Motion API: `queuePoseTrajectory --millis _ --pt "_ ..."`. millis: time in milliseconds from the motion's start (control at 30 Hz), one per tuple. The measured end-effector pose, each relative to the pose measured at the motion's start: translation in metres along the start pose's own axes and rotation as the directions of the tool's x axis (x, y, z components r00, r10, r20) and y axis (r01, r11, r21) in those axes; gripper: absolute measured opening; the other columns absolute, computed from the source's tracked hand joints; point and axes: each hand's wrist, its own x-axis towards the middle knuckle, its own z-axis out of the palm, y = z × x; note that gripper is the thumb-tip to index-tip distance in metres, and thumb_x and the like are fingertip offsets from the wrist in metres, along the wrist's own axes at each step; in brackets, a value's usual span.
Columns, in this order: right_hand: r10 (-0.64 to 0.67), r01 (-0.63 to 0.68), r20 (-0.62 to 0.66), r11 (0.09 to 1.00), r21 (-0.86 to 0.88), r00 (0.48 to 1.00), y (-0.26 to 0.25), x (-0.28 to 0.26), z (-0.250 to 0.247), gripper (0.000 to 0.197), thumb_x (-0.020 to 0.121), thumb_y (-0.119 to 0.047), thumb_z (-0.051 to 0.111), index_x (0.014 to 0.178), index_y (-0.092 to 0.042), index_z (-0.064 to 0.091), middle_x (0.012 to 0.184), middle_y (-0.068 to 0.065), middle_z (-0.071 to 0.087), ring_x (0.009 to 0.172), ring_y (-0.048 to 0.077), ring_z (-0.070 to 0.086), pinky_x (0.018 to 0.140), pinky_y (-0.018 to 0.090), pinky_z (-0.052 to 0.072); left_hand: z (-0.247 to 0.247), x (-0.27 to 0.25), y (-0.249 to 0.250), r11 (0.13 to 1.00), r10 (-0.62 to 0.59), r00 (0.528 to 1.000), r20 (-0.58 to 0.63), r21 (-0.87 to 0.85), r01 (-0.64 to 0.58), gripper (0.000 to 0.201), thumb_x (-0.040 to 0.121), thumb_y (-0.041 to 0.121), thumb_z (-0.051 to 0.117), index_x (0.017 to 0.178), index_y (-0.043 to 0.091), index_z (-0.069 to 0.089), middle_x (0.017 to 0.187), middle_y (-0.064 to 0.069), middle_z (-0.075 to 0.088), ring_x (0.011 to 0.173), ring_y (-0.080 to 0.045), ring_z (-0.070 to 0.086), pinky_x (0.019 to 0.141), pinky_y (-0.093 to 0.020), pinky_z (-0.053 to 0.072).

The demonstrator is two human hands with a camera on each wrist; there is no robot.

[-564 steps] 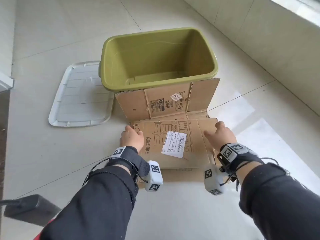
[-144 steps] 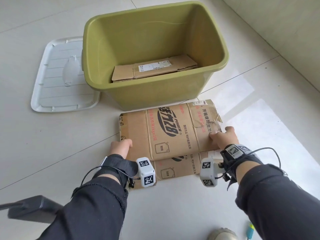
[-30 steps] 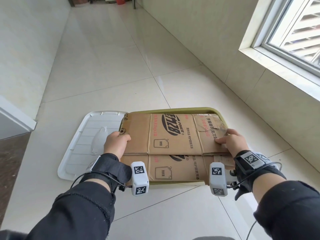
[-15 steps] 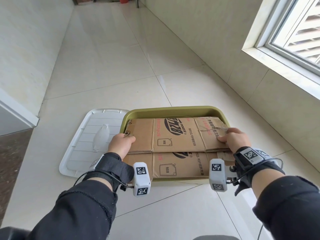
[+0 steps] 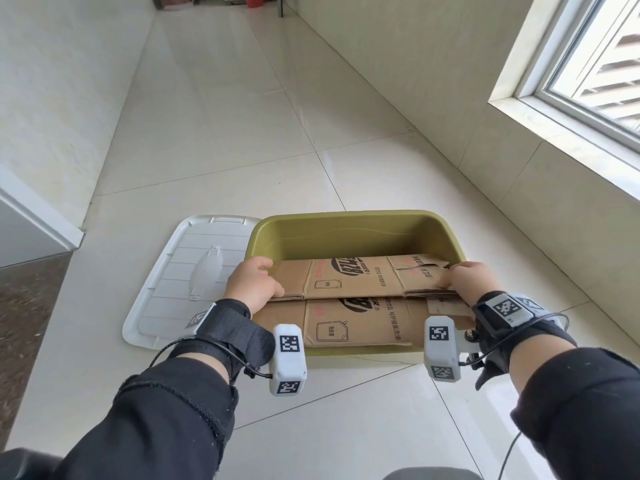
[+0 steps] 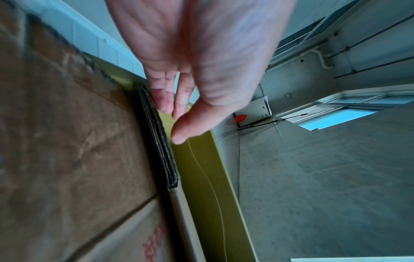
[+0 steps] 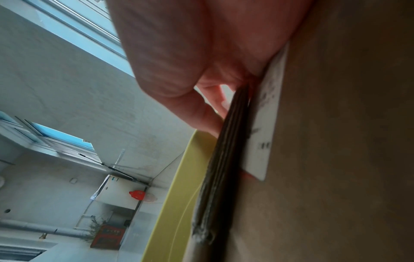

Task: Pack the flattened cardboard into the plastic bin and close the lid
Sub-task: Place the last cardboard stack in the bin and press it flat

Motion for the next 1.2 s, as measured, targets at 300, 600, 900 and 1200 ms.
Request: queuePoseTrajectory --millis 300,600,900,1200 --pt "-0.064 0.067 -0.035 0.995 0.068 0.997 0.014 -0.005 0.01 0.037 0.081 -0.001 0.062 0.116 -0.011 0.064 0.11 0.013 0.062 0.096 0.027 0.058 0.082 0.032 0.048 0.004 0.01 -0.002 0.989 -0.045 0.996 -0.075 -0.147 0.033 0.052 0.074 -0.008 0.064 0.123 0.009 0.059 0.128 -0.011 0.059 0.12 -0.03 0.054 0.099 -0.032 0.042" --pt "-0.14 0.143 0.188 0.99 0.0 0.972 0.013 -0.011 0.006 0.027 0.075 -0.008 0.073 0.101 -0.018 0.07 0.1 0.005 0.062 0.097 0.023 0.056 0.087 0.032 0.045 0.013 0.011 -0.007 0.994 -0.045 0.999 -0.028 -0.099 0.042 0.046 0.07 -0.011 0.063 0.112 0.007 0.065 0.121 -0.015 0.062 0.116 -0.032 0.056 0.105 -0.042 0.045" --pt "-0.071 0.051 0.117 0.986 0.16 0.991 -0.002 0.003 0.021 0.029 0.088 -0.029 0.058 0.082 -0.005 0.073 0.089 0.007 0.075 0.096 0.023 0.066 0.084 0.03 0.045 0.026 0.022 -0.001 0.963 -0.211 0.977 -0.036 -0.176 0.202 0.011 0.085 0.001 0.058 0.076 0.006 0.059 0.068 -0.009 0.059 0.069 -0.023 0.06 0.092 -0.039 0.056" --pt "0.005 0.008 -0.055 0.974 0.226 0.998 0.005 0.017 0.04 0.035 0.085 -0.027 0.051 0.058 -0.011 0.066 0.067 0.005 0.072 0.063 0.023 0.068 0.083 0.04 0.057 0.03 0.033 -0.01 0.95 -0.247 0.969 0.028 -0.193 0.248 0.016 0.087 -0.002 0.056 0.074 0.006 0.052 0.074 -0.011 0.058 0.07 -0.021 0.06 0.088 -0.038 0.057"
